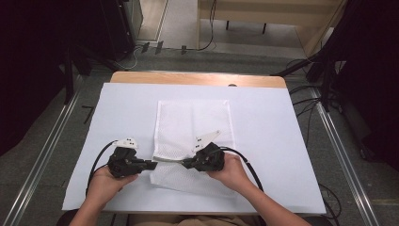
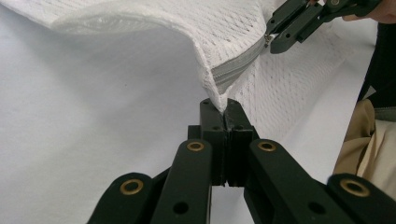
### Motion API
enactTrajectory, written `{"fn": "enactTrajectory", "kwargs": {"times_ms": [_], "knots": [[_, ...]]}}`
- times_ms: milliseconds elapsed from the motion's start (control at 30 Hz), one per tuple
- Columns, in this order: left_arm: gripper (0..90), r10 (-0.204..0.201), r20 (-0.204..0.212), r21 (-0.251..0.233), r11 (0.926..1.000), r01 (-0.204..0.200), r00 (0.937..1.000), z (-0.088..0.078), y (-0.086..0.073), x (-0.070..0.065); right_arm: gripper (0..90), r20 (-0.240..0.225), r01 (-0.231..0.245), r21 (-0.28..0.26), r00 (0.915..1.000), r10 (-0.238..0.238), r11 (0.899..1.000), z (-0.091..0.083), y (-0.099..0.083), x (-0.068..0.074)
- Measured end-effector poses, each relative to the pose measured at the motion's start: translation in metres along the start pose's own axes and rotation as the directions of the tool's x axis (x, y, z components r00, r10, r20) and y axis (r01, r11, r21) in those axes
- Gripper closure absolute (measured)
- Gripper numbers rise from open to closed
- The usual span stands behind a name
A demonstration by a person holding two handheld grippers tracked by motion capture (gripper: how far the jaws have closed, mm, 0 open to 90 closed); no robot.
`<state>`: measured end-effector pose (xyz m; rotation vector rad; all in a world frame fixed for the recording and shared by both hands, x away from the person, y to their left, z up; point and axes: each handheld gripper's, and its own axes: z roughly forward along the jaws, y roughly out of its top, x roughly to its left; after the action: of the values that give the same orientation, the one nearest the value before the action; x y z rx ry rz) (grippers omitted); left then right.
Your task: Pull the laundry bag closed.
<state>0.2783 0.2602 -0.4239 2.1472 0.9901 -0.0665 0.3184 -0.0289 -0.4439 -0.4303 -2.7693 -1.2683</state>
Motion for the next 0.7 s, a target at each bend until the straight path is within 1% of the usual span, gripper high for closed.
{"fn": "enactTrajectory", "kwargs": {"times_ms": [100, 200, 233, 367, 433, 500, 567, 667, 700], "knots": [[90.0, -0.004, -0.003, -0.011, 0.9999, 0.004, 1.0, -0.001, -0.001, 0.001, 87.8, 0.01, 0.003, -0.008, 0.9999, -0.003, 1.0, -0.004, -0.002, -0.002], [90.0, -0.011, 0.005, -0.002, 0.9999, 0.011, 0.9999, -0.001, 0.0, 0.0, 87.8, 0.011, -0.006, -0.002, 0.9999, 0.006, 1.0, -0.007, -0.004, -0.004], [90.0, -0.014, 0.011, -0.002, 0.9999, 0.014, 0.9998, -0.001, 0.0, 0.0, 87.8, 0.005, -0.004, -0.003, 1.0, 0.004, 1.0, -0.007, -0.005, -0.004], [90.0, -0.012, 0.017, 0.006, 0.9999, 0.012, 0.9998, 0.001, 0.001, -0.001, 87.8, 0.004, 0.004, 0.002, 1.0, -0.004, 1.0, -0.009, -0.007, -0.005], [90.0, -0.007, 0.019, 0.007, 0.9999, 0.007, 0.9998, 0.001, 0.001, -0.002, 87.8, 0.001, 0.002, 0.0, 1.0, -0.002, 1.0, -0.01, -0.008, -0.004], [90.0, 0.0, 0.002, 0.015, 0.9999, 0.0, 1.0, 0.001, 0.001, -0.002, 87.8, 0.005, 0.009, 0.001, 0.9999, -0.009, 1.0, -0.01, -0.009, -0.004], [90.0, 0.0, -0.001, 0.013, 0.9999, 0.0, 1.0, 0.0, 0.001, -0.001, 87.8, -0.001, 0.007, -0.005, 1.0, -0.008, 1.0, -0.01, -0.012, -0.004], [90.0, 0.009, -0.001, 0.015, 0.9999, -0.009, 1.0, 0.001, 0.001, -0.001, 87.7, 0.007, 0.011, -0.004, 0.9999, -0.011, 1.0, -0.011, -0.015, -0.003], [90.0, 0.017, -0.001, 0.013, 0.9998, -0.017, 0.9999, 0.001, 0.001, -0.002, 87.7, 0.007, 0.012, -0.006, 0.9999, -0.012, 1.0, -0.012, -0.015, -0.003]]}}
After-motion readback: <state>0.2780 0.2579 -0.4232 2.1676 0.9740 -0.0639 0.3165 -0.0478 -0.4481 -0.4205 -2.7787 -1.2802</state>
